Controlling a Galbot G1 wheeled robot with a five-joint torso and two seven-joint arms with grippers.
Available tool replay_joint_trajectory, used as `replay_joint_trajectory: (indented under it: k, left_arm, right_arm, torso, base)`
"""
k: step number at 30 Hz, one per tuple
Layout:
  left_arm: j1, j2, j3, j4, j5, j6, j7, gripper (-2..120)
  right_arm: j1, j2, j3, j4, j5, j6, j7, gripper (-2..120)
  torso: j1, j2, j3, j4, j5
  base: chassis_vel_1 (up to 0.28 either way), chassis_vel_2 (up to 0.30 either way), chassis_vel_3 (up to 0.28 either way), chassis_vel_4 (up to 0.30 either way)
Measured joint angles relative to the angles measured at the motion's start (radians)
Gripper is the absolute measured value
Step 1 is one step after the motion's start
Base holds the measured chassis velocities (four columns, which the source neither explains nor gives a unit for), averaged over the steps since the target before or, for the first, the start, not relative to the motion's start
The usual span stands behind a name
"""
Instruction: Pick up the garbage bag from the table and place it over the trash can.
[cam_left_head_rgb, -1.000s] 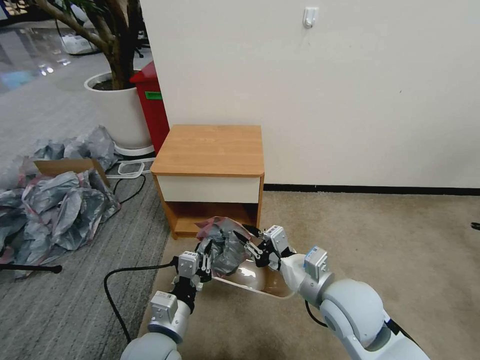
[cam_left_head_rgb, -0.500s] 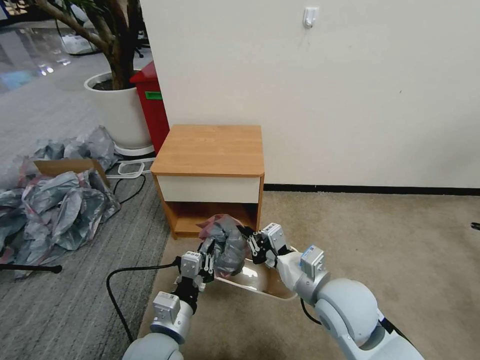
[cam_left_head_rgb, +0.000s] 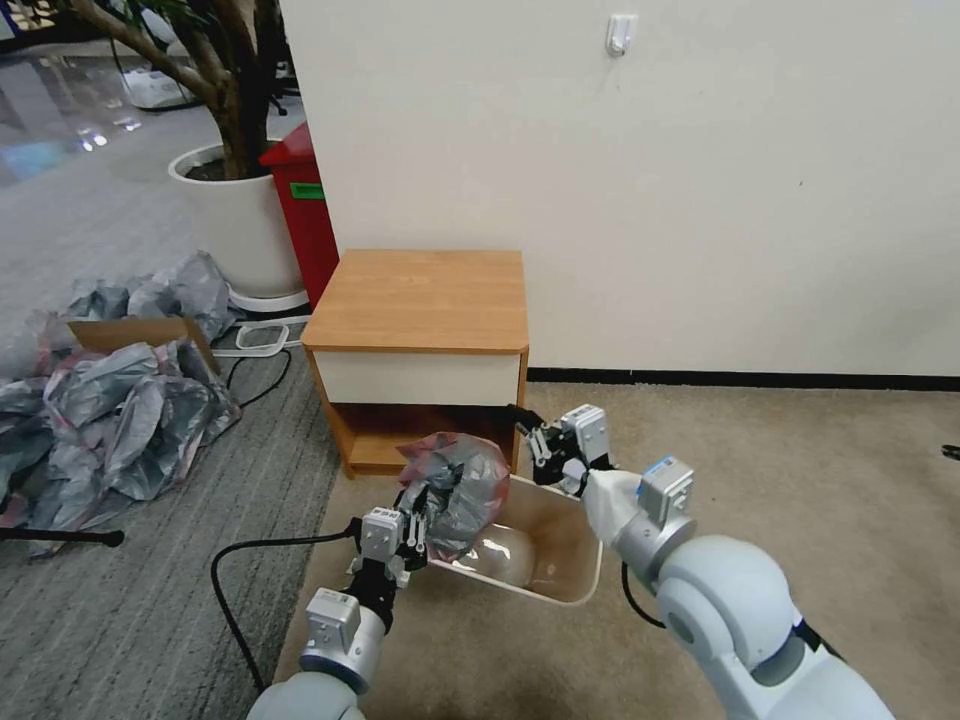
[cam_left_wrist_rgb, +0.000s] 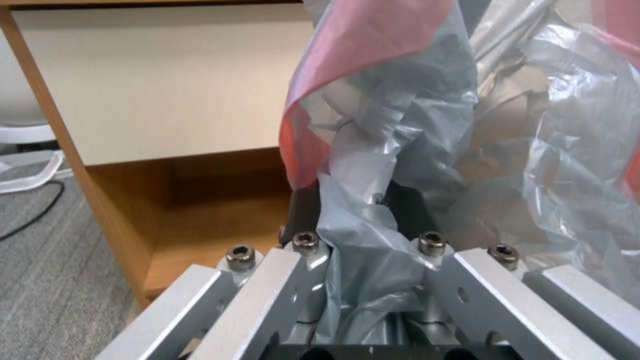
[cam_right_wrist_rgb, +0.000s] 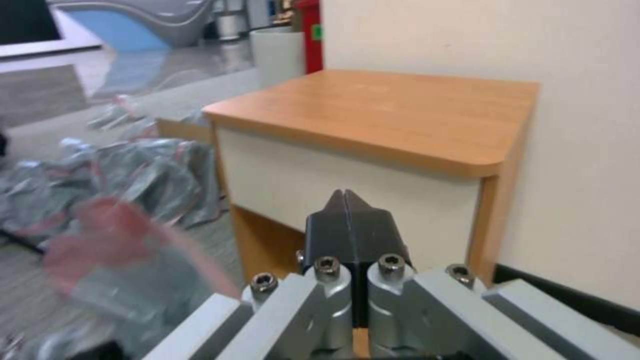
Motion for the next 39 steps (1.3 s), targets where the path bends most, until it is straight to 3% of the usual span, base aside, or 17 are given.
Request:
replay_joint_trajectory:
  k: [3, 9, 16, 25, 28, 36, 39]
  left_arm:
    - [-0.001, 0.002, -0.004, -0.001, -0.004, -0.001, 0.003, 10]
    - [-0.007, 0.015, -0.024, -0.005, -0.012, -0.010, 0.025, 10]
    - [-0.008, 0.020, -0.030, -0.019, -0.016, -0.011, 0.035, 10]
    - [-0.005, 0.027, -0.029, -0.029, -0.011, -0.018, 0.052, 10]
    - [-0.006, 0.032, -0.029, -0.034, -0.011, -0.018, 0.057, 10]
    - [-0.012, 0.040, -0.031, -0.037, -0.009, -0.032, 0.092, 10]
    - [-0.012, 0.040, -0.032, -0.036, -0.004, -0.042, 0.114, 10]
  right_arm:
    - [-0.012, -0.021, 0.007, 0.009, -0.006, 0.000, -0.075, 0]
    - [0.008, -0.109, -0.015, 0.020, -0.018, 0.001, -0.198, 24]
    - [0.029, -0.125, -0.034, 0.003, -0.033, 0.000, -0.204, 45]
    - [0.061, -0.150, -0.041, -0.027, -0.043, -0.003, -0.198, 84]
    - [0.074, -0.172, -0.049, -0.033, -0.029, -0.003, -0.204, 86]
    - [0.098, -0.229, -0.062, -0.042, -0.002, -0.005, -0.245, 76]
    - [0.101, -0.239, -0.062, -0.040, 0.021, -0.006, -0.248, 61]
  torso:
    - [0.000, 0.000, 0.000, -0.0001, 0.0000]
    - [0.000, 0.000, 0.000, 0.0000, -0.0002]
    - [0.000, 0.000, 0.000, 0.0000, -0.0001]
    - [0.000, 0.000, 0.000, -0.0001, -0.0001]
    - [0.000, 0.000, 0.000, 0.0000, -0.0001]
    - [0.000, 0.000, 0.000, 0.0000, -0.0001]
    - [0.000, 0.000, 0.000, 0.0000, -0.0001]
  base:
    - [0.000, 0.000, 0.000, 0.000]
    - [0.000, 0.000, 0.000, 0.000]
    - [0.000, 0.000, 0.000, 0.000]
    - [0.000, 0.000, 0.000, 0.000]
    - [0.000, 0.000, 0.000, 0.000]
    - [0.000, 0.000, 0.000, 0.000]
    - [0.000, 0.000, 0.000, 0.000]
